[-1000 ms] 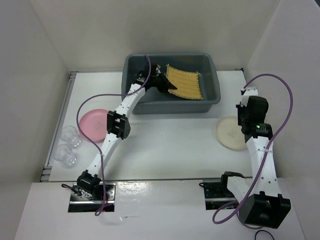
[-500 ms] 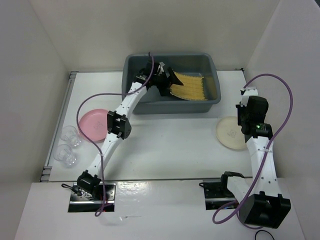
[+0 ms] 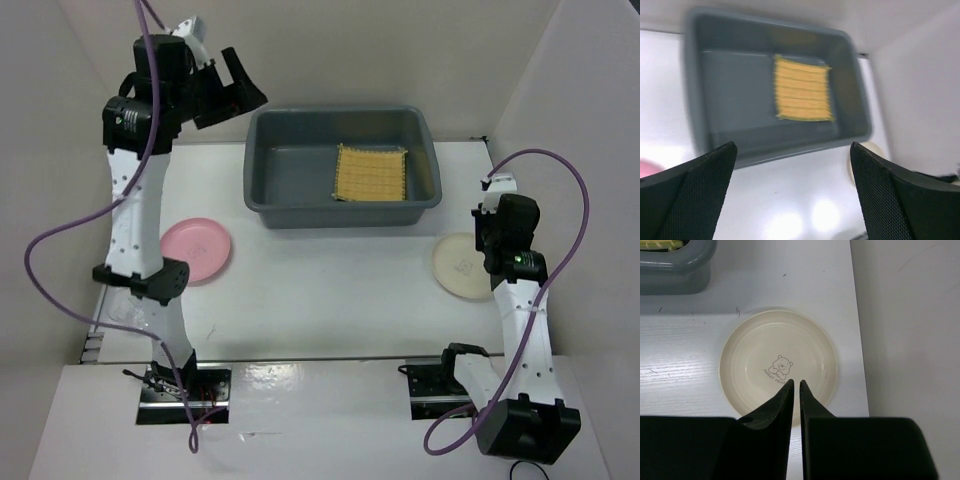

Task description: Place the mixed dishes into the plastic bin

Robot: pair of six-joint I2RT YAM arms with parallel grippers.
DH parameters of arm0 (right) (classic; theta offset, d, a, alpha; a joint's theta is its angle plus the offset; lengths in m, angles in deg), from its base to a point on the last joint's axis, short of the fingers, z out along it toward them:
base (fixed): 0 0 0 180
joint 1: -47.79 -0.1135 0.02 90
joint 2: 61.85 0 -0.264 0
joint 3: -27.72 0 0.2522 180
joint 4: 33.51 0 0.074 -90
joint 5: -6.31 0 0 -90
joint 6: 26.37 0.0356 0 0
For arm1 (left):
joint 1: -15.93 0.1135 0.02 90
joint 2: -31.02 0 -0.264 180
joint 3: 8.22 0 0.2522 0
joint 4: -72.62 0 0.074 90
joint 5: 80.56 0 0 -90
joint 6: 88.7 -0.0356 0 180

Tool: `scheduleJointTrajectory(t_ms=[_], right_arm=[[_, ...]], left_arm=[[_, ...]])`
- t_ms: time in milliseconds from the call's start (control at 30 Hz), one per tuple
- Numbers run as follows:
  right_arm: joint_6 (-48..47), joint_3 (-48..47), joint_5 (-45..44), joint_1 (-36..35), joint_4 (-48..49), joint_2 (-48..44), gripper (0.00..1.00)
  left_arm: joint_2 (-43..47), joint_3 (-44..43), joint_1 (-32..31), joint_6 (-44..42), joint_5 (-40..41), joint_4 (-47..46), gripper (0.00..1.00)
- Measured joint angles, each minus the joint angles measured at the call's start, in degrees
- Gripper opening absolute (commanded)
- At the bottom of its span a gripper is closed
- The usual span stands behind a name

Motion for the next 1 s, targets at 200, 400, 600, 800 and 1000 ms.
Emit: scheduleJointTrajectory(t_ms=[200, 400, 600, 800, 1000], right_arm=[[-0.09, 0.02, 0.68, 0.0, 0.0, -0.22, 0.16], [-0.26, 0.0, 0.96, 0.0, 0.0, -0.28, 0.19], [-0.28, 0.0, 1.07, 0.0, 0.0, -0.59, 0.21], [-0.7, 0.02, 1.38, 0.0, 0.0, -0.87, 0.21], [-0.92, 0.0, 1.62, 0.0, 0.0, -0.9, 0.22]], left_arm=[[16.28, 33.48, -4.92, -1.2, 21.55, -2.05, 1.0], [18.53, 71.6, -1.73, -3.52, 23.89, -9.68, 1.0], [23.8, 87.36, -0.33, -7.37, 22.38, -14.05, 1.0], [24.72, 93.46, -0.44, -8.81, 21.03, -19.71, 1.0], [18.97, 96.32, -0.44, -8.83, 20.9, -24.26, 1.0]])
